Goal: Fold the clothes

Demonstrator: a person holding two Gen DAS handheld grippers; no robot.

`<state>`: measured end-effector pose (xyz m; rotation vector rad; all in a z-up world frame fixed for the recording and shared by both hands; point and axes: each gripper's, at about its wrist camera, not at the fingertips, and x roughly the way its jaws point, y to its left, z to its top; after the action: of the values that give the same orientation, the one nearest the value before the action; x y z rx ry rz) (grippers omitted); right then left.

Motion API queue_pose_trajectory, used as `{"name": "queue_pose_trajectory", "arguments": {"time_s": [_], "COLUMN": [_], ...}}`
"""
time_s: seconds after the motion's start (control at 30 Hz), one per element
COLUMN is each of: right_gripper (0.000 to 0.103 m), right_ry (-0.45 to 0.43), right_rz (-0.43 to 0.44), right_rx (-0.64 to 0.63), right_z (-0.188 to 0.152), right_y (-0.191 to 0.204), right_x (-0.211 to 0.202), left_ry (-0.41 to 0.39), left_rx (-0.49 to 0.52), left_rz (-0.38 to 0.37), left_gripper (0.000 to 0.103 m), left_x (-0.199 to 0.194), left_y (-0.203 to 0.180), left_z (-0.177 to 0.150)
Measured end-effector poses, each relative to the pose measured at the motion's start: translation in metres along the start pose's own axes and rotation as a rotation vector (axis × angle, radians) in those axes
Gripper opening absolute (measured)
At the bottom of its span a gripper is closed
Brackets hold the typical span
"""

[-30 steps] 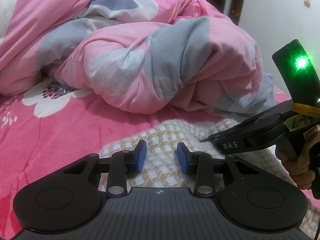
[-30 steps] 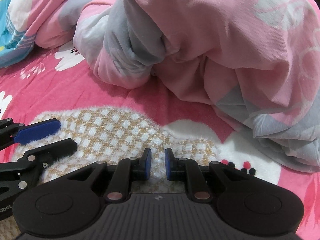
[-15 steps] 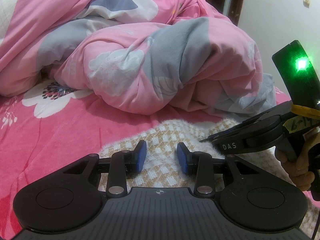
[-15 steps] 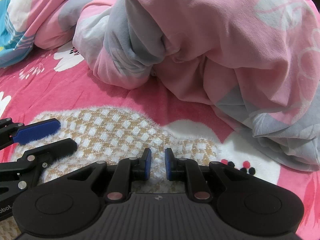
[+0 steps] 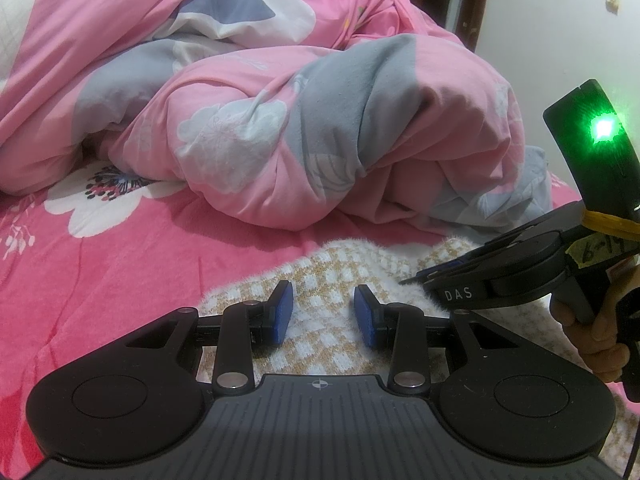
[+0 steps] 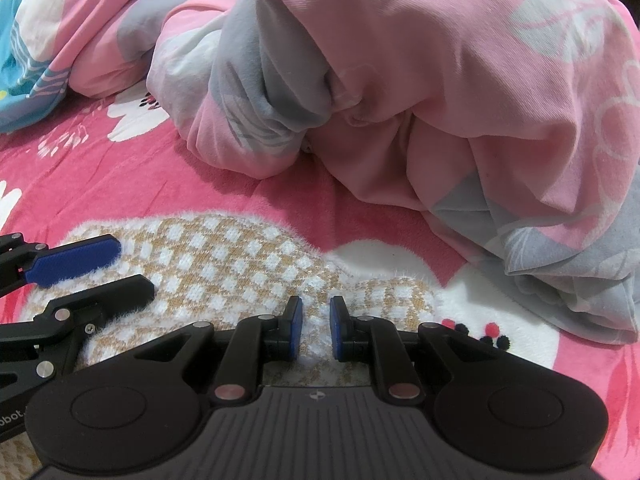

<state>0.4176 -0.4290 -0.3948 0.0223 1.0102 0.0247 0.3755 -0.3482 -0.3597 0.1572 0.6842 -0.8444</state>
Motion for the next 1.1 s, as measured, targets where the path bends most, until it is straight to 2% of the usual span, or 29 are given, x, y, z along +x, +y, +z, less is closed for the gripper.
{"name": "queue_pose_trajectory", "arguments": {"time_s": [0.23, 0.33, 0.4, 0.43, 0.53, 0.6, 0.77, 0.87, 0.97, 1.0, 1.07, 1.1], "right_gripper": [0.016, 0.014, 0.015, 0.014, 0.012, 0.01, 0.008, 0.008, 0.008, 0.008, 0.008, 0.008], "right_ry": [-0.033, -0.104, -0.156, -0.177, -0.161, -0.128, -0.046, -0.052, -0.123, -0.141, -0.124, -0.088], "right_rz": [0.018, 0.03, 0.028, 0.028, 0.038, 0.023, -0.012, 0.041, 0.08, 0.128, 0.216, 0.226], "right_rx": [0.012, 0.065, 0.102, 0.116, 0.085, 0.043, -0.056, 0.015, -0.014, -0.038, -0.097, -0.136], "right_z": [-0.002, -0.006, -0.008, -0.009, -0.012, -0.017, -0.028, -0.019, -0.02, -0.025, -0.038, -0.047], "right_y": [-0.004, -0.025, -0.04, -0.047, -0.051, -0.046, -0.036, -0.057, -0.066, -0.064, -0.056, -0.05], "right_x": [-0.006, -0.035, -0.059, -0.069, -0.07, -0.055, -0.021, -0.045, -0.098, -0.116, -0.131, -0.126], "left_ry": [0.011, 0.005, -0.022, -0.008, 0.054, 0.049, 0.045, 0.042, 0.034, 0.029, 0.023, 0.02], "left_rx": [0.024, 0.064, 0.048, 0.044, 0.075, 0.127, 0.102, 0.096, 0.1, 0.1, 0.098, 0.098], "left_rz": [0.024, 0.039, 0.05, 0.056, 0.092, 0.113, 0.1, 0.089, 0.082, 0.08, 0.079, 0.079], "left_gripper": [0.036, 0.039, 0.042, 0.041, 0.042, 0.043, 0.045, 0.045, 0.046, 0.046, 0.046, 0.046], "left_x": [-0.004, -0.02, -0.028, -0.025, -0.005, 0.004, 0.015, 0.014, 0.014, 0.015, 0.016, 0.016], "left_y": [-0.007, -0.016, -0.014, -0.012, -0.009, -0.012, -0.006, -0.003, -0.002, -0.002, -0.002, -0.003], "left_z": [0.005, 0.02, 0.028, 0.031, 0.025, 0.017, 0.015, 0.014, 0.012, 0.011, 0.011, 0.01]}}
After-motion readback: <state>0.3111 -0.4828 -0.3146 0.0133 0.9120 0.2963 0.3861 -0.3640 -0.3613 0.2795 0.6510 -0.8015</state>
